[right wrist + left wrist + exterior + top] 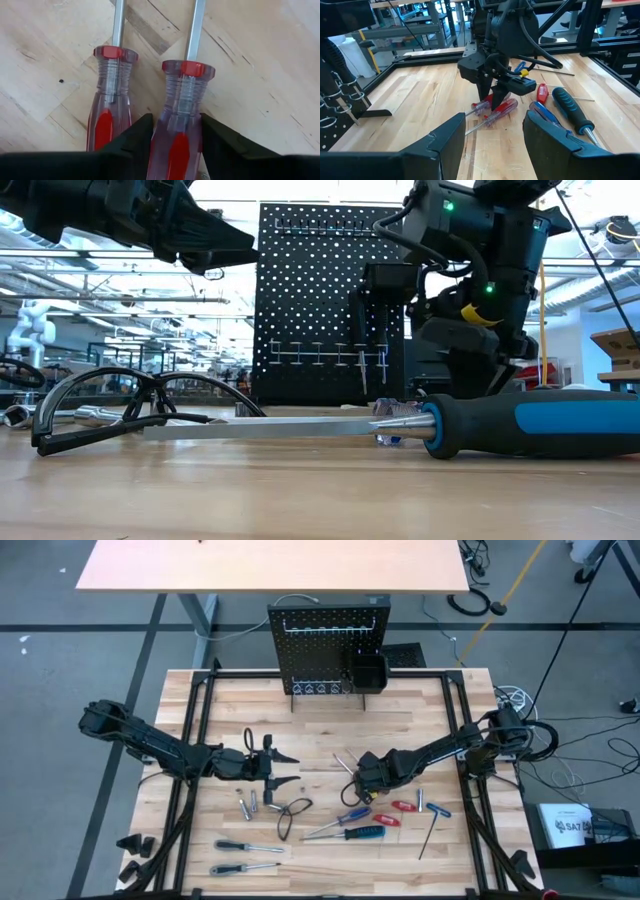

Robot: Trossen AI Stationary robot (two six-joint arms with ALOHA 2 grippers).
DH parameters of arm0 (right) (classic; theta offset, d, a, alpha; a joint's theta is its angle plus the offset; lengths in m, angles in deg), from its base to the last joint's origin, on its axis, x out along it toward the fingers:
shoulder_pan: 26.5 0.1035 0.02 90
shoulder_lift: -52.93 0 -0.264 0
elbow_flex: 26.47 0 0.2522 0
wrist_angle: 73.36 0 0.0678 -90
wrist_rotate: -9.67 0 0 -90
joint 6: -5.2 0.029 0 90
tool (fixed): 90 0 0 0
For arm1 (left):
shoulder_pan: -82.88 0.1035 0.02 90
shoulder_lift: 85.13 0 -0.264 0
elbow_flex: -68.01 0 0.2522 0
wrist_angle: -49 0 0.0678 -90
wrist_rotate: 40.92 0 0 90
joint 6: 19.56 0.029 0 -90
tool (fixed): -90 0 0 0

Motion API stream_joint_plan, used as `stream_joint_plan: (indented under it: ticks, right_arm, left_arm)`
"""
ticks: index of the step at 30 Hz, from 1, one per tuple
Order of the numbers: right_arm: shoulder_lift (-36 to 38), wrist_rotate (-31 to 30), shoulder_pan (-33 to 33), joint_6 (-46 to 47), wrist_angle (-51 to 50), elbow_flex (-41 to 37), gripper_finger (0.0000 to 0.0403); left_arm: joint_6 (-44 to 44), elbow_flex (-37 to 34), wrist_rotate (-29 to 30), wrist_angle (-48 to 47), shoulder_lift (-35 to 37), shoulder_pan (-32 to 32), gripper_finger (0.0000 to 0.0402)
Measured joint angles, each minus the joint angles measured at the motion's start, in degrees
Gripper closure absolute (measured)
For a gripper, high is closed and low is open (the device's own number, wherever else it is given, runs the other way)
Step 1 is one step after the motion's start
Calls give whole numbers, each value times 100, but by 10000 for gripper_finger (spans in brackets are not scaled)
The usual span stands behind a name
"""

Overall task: Hang tools onto peg board
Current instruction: Hang the top red screwdriver on the peg board

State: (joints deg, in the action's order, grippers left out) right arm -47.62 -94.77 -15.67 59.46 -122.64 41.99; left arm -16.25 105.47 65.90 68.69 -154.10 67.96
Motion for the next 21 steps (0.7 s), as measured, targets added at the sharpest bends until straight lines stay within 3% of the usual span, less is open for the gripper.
stream_joint_plan:
  ticks: [8,12,21]
  right_arm:
    - [168,-254,-5,-130,8,-29,282]
    - [531,-613,-26,-142,-15,-26,282]
    - [1186,-704,7,-501,522,-24,282]
  left_arm:
    - [-4,0,0,-5,0,-4,201]
    - [-6,0,0,-13,0,-4,201]
    - [-2,0,-1,-21,0,-4,201]
